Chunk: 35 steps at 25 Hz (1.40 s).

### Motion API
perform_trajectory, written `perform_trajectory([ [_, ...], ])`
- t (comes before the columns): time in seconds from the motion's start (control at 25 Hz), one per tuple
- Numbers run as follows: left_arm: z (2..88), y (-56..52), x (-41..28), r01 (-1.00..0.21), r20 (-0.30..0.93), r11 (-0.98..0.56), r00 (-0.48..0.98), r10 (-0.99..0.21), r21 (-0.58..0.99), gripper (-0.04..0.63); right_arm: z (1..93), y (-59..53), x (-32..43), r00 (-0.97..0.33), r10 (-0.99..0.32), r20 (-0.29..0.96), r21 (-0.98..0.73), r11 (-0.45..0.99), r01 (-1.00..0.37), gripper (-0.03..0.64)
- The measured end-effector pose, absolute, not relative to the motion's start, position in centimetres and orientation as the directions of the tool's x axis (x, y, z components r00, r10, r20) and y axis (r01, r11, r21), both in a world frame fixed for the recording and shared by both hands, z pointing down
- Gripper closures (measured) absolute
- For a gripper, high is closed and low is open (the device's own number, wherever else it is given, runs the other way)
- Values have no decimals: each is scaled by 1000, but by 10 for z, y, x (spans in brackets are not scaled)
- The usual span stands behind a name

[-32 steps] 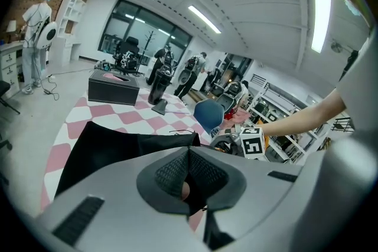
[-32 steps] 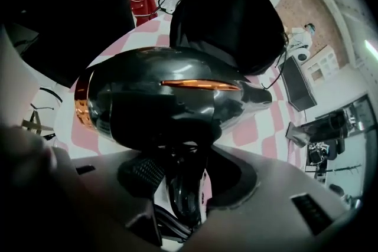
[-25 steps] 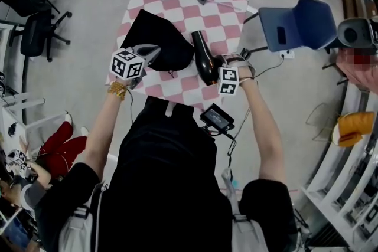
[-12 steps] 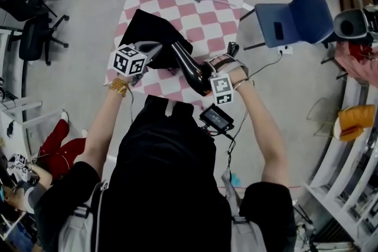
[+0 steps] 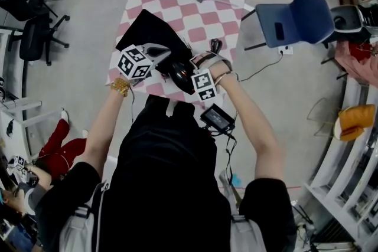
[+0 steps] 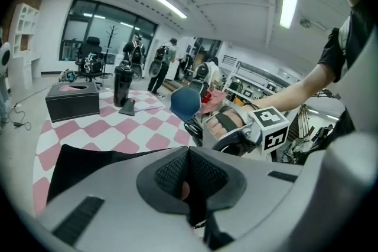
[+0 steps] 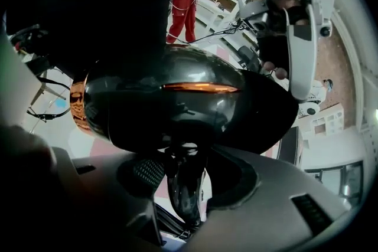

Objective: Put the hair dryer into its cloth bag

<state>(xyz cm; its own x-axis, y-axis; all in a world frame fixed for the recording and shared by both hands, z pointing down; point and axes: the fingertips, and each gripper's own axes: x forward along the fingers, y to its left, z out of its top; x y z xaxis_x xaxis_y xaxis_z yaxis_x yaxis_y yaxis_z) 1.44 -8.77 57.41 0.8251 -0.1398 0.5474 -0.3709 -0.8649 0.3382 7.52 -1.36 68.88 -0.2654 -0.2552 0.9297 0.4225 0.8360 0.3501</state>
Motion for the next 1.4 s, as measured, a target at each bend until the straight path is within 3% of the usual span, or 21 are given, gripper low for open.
perform_trajectory([
  [0.2,570,-68,24,-291,537,-892,841,-65,346,580,691,-28,45,-251,-324,912,395,859,326,420],
  [0.52,573,-48,27,-266,501,-876,865,-33,401,580,701,-61,28,-179,-415,892,432,900,66,420],
  [0.8,593,-47,12,-359,510,-833,853,-110,421,580,715,-82,40,-79,-418,905,408,906,-113,420],
  [1.16,599,-48,0,-394,472,-793,868,-154,465,580,736,-97,27,-59,-402,914,383,901,-202,420],
  [1.4,605,-59,-19,-462,494,-760,842,-216,456,578,740,-92,19,-168,-401,901,387,916,-111,393],
])
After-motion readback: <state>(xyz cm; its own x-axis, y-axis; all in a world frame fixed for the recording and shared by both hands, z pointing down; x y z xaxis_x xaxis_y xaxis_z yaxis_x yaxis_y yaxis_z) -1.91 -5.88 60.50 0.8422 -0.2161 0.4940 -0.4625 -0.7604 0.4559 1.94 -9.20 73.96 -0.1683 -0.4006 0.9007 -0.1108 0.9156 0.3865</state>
